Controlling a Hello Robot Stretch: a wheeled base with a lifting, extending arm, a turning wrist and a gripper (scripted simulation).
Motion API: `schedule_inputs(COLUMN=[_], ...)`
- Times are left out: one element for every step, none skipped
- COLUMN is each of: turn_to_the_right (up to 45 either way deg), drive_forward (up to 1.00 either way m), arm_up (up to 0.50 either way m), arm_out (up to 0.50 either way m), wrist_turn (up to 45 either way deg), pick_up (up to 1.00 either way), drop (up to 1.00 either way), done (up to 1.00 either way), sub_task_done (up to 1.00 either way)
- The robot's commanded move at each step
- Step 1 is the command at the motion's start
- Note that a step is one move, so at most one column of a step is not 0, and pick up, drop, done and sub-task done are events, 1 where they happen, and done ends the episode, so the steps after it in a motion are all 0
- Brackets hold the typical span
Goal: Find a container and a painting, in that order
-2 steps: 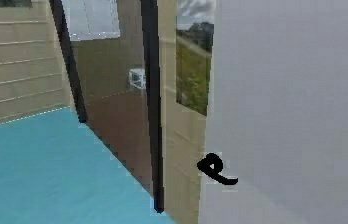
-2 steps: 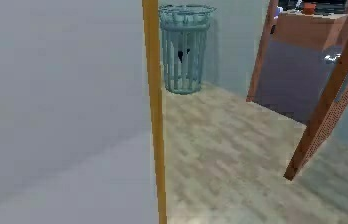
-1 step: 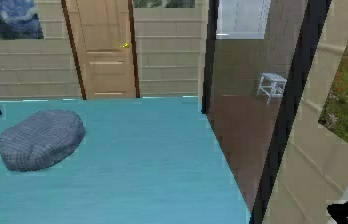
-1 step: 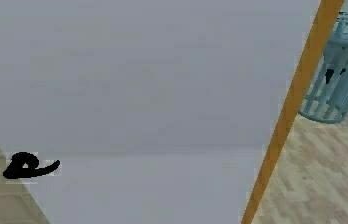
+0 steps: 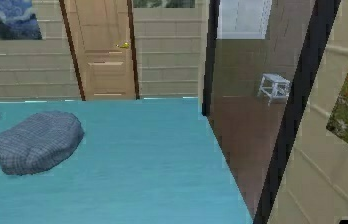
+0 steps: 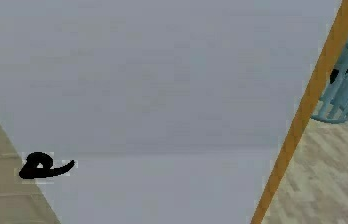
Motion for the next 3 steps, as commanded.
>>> schedule_inputs(turn_to_the_right=[45.0,15.0,0.0], drive_forward=[0.0,0.0,0.0], arm_up=[0.0,0.0,0.0], arm_out=[0.0,0.0,0.0], wrist_turn=[0.0,0.0,0.0], pick_up=[0.0,0.0,0.0], drop=[0.0,0.0,0.0], done=[0.0,0.0,1.0], sub_task_done=[0.0,0.0,0.0])
